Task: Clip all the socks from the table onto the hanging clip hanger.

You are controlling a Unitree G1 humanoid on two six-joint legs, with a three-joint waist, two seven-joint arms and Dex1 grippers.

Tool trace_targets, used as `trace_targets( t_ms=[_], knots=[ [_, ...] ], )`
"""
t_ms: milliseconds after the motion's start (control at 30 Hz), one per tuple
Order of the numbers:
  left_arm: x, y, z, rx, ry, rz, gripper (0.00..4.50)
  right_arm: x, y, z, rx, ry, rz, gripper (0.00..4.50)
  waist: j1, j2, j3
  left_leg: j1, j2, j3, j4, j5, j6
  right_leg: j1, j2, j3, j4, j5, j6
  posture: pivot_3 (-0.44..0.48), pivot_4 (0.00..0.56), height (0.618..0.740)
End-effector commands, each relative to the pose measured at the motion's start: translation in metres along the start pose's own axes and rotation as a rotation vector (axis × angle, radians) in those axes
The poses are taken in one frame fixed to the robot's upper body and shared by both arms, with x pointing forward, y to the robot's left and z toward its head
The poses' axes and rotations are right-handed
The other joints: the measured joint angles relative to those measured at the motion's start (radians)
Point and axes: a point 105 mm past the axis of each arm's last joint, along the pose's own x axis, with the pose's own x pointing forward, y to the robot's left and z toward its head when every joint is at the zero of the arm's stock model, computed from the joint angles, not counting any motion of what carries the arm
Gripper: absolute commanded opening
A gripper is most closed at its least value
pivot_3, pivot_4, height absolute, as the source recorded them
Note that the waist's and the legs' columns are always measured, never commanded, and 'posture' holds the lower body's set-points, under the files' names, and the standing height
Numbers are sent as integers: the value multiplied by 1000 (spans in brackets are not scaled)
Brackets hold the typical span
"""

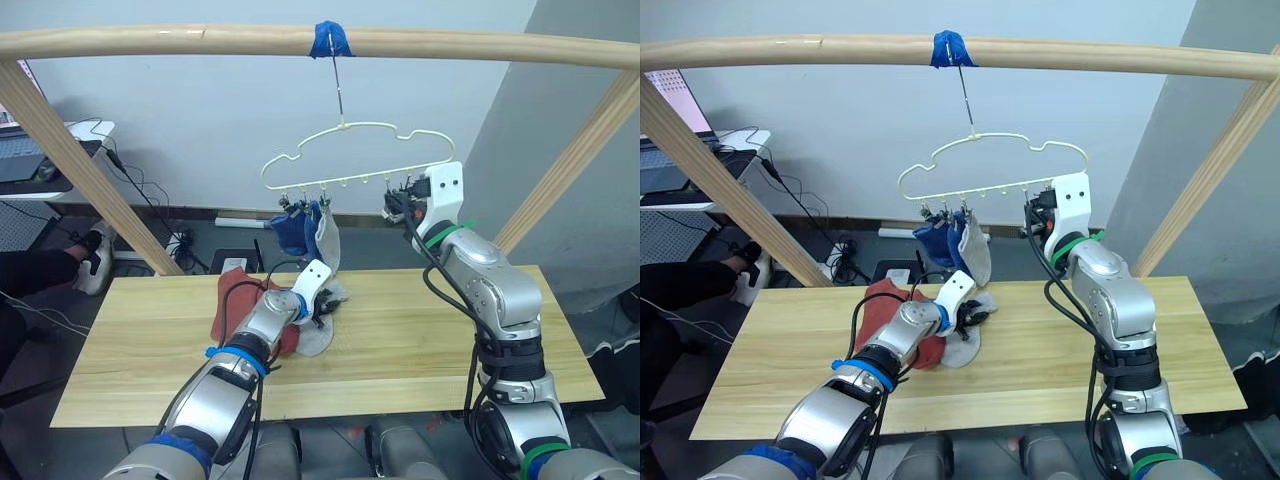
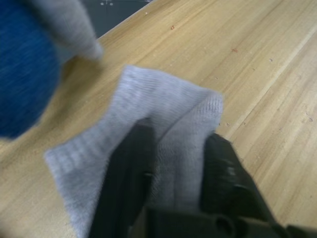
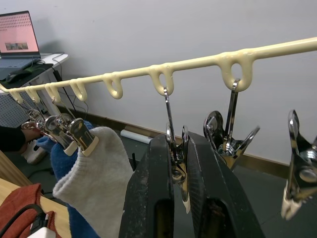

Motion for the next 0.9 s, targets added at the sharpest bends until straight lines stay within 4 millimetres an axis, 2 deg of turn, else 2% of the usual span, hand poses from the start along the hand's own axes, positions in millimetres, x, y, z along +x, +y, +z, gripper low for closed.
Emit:
trace_targets(
  t_ms=[33, 67, 167, 233, 367, 533, 667, 900],
  knots=[
    [-2, -11, 7, 18, -65, -46, 203, -2, -5, 10, 1, -33, -3, 57, 1, 1, 2, 0, 0, 0, 0, 0, 0, 0, 0, 0, 0, 0, 0, -88, 205, 740],
    [-3, -13, 10, 25, -83, -52, 7, -1, -6, 10, 0, -32, -1, 57, 2, 1, 3, 0, 0, 0, 0, 0, 0, 0, 0, 0, 0, 0, 0, -88, 205, 740],
    [-8, -19, 26, 31, -169, -73, 7, 0, -8, 11, 2, -29, 2, 57, 3, 2, 8, 0, 0, 0, -1, 0, 0, 0, 0, 0, -1, 0, 0, -77, 204, 740],
    [-16, -26, 44, 70, -280, -111, 7, 0, -8, 11, 22, -24, 9, 57, 4, 3, 9, 0, 0, 0, -1, 0, 0, 0, 0, 0, -1, 0, 0, -73, 204, 740],
    [-44, -26, 81, 95, -508, -104, 7, -1, -8, 13, 118, 6, 42, 57, 6, 3, 11, -1, 0, 0, -1, 0, 0, 0, 0, 0, -2, 0, 0, -69, 204, 740],
    [-87, -21, 118, 222, -776, -12, 7, -6, -20, 19, 413, 54, 38, 57, 6, 5, 13, -1, 1, 0, -1, 0, 0, 0, 0, 0, -2, 1, -2, -67, 201, 740],
    [-101, -24, 122, 270, -847, 32, 7, -12, -19, 23, 549, 112, 86, 57, 8, 5, 13, -1, 1, 0, -2, 0, 0, 0, 0, 0, -3, 1, -2, -66, 194, 740],
    [-100, -21, 128, 266, -868, 84, 7, -20, -3, 25, 705, 178, 189, 57, 8, 5, 13, -2, 1, 0, -3, -1, 1, 0, 0, 0, -6, 1, -2, -58, 187, 740]
  ],
)
